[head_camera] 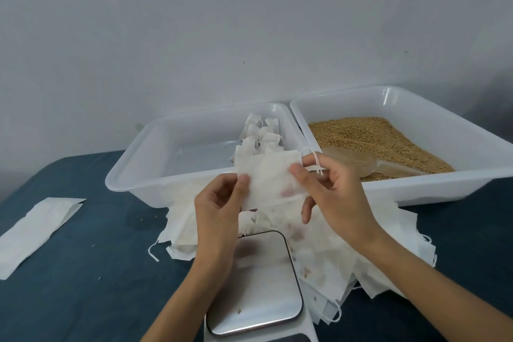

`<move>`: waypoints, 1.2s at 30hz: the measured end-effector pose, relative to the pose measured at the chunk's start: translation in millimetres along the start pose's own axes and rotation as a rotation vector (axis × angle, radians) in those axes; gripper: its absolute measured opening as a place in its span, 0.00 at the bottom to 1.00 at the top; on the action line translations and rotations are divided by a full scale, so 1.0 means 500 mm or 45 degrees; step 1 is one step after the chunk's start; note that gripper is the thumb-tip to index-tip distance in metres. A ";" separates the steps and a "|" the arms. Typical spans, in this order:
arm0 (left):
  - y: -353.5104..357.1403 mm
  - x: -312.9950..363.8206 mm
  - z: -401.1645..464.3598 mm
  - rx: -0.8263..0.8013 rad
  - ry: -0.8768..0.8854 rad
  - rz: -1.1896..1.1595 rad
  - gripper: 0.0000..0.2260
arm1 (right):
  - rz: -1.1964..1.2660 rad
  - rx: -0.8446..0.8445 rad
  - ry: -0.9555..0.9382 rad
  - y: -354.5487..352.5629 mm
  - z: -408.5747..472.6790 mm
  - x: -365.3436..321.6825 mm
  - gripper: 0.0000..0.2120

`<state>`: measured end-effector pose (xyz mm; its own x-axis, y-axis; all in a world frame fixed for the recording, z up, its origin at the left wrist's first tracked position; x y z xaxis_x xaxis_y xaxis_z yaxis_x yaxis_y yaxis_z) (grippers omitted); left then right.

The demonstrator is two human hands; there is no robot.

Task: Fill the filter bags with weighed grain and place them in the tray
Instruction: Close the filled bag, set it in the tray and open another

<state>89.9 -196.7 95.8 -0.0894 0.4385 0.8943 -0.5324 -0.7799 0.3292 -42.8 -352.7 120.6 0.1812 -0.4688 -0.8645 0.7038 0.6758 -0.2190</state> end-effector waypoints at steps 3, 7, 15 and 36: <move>0.002 -0.002 -0.001 -0.007 -0.043 -0.045 0.12 | -0.023 -0.125 -0.050 0.017 0.000 -0.014 0.19; 0.007 -0.004 -0.002 -0.050 -0.060 -0.047 0.14 | -0.151 -0.177 -0.054 0.030 -0.011 -0.020 0.25; 0.012 -0.002 -0.004 -0.067 -0.102 -0.109 0.05 | -0.299 -0.084 -0.267 0.015 -0.015 -0.067 0.23; 0.106 0.034 -0.066 -0.544 0.366 0.744 0.26 | -0.226 -0.268 -0.207 0.019 -0.020 -0.091 0.29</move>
<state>32.4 -215.8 118.4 -0.6388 0.1535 0.7539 -0.6048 -0.7059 -0.3687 -51.2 -319.3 153.3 0.1880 -0.6632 -0.7245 0.5796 0.6704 -0.4633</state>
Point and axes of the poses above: each hand's wrist, its own z-axis towards the middle knuckle, its own y-axis out of the palm, x = y × z, the point moved 10 cm from there along z, towards the middle knuckle, and after that the axes turned 13 degrees about -z, right-handed, at the moved point
